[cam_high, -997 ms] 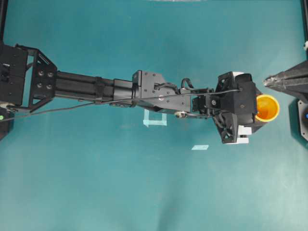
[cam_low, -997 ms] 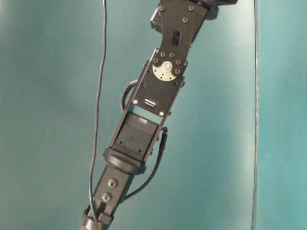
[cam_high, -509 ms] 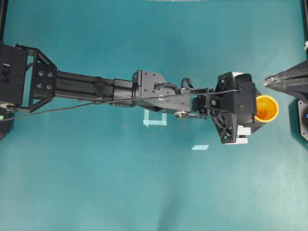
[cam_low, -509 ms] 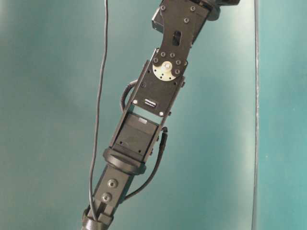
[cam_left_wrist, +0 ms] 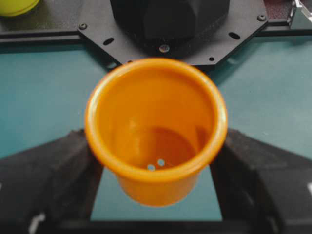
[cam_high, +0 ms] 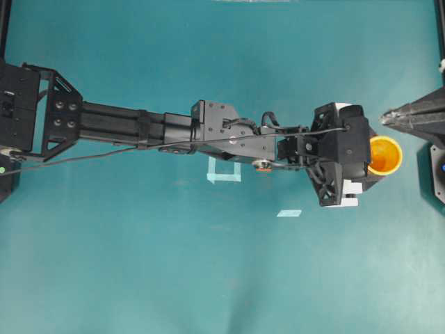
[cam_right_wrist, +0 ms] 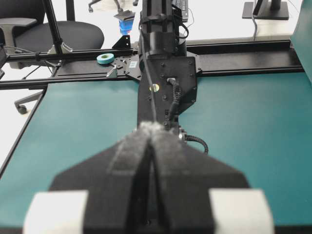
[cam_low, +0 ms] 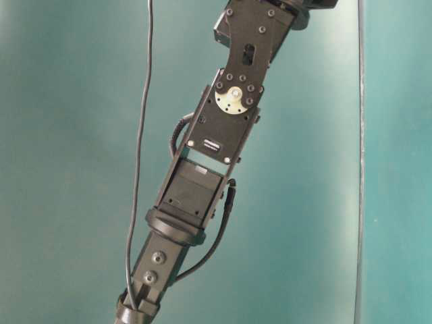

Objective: Move the cup to the right with left arm.

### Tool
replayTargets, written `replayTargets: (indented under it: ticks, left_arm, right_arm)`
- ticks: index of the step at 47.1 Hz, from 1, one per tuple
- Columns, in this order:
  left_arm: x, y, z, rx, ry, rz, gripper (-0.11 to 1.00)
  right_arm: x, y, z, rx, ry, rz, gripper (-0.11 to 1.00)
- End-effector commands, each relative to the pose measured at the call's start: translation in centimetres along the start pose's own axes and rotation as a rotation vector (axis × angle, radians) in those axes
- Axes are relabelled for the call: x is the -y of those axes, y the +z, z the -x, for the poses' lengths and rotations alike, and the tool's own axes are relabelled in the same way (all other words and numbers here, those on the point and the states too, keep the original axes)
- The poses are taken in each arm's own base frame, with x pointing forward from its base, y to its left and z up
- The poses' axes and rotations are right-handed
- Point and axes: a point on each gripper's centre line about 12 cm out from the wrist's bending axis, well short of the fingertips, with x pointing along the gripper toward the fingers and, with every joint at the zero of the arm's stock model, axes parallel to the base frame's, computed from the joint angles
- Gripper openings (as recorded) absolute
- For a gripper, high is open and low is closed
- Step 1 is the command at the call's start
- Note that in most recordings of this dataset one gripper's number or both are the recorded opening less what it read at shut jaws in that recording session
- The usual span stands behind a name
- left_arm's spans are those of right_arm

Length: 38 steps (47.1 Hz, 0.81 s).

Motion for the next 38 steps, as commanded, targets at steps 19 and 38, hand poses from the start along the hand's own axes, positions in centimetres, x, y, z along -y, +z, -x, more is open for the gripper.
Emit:
replayTargets:
  ticks: [19,38]
  left_arm:
    - [-0.34,1.81,0.96,0.017,0.005,0.006,0.64]
    - [-0.44,1.78,0.92,0.016,0.006,0.008,0.64]
  right_arm:
    - [-0.13,1.31,-0.12,0.032,0.004,0.003,-0.01]
    - [-0.1,1.37,-0.12,0.034,0.002,0.005,-0.01]
